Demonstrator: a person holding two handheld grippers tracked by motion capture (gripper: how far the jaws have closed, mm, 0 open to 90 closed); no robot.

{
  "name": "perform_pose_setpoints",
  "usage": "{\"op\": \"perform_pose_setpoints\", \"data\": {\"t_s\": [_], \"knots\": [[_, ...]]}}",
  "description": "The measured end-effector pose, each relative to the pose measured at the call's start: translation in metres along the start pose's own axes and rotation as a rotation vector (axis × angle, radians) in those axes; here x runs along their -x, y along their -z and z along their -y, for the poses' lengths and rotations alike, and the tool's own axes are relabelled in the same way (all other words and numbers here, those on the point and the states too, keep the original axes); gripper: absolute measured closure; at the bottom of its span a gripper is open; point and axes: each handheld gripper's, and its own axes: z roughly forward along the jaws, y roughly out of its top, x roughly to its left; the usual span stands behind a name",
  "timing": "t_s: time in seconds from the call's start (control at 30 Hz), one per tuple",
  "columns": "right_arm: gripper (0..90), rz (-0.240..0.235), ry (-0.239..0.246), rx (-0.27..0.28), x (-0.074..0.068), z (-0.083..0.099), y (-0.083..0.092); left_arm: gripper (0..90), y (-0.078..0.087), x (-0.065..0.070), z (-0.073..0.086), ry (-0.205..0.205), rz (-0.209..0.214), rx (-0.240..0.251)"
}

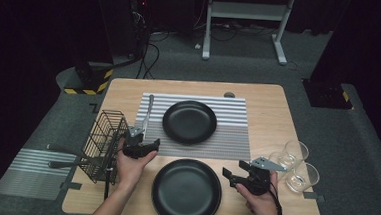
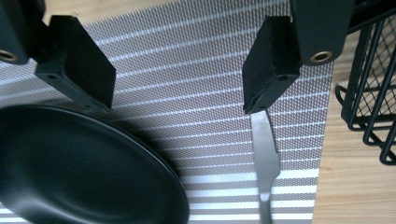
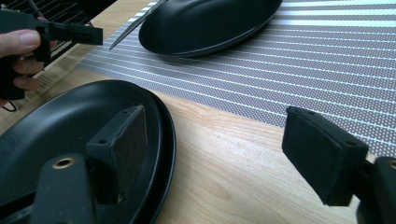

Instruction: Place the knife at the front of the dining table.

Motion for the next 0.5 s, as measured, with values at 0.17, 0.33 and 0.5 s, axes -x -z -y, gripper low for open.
{"op": "perform_pose_setpoints", "data": {"t_s": [0.17, 0.33, 0.5], "knots": [[18.6, -0.007, 0.022, -0.009, -0.005, -0.007, 0.001, 22.6, 0.016, 0.008, 0.005, -0.028, 0.068, 0.012], [17.1, 0.004, 0.036, -0.03, -0.009, -0.011, 0.002, 18.5, 0.024, 0.013, 0.007, -0.051, 0.106, -0.005], [16.9, -0.012, 0.024, -0.042, -0.009, -0.015, 0.004, 15.6, 0.037, 0.019, 0.012, -0.061, 0.167, -0.017]]}}
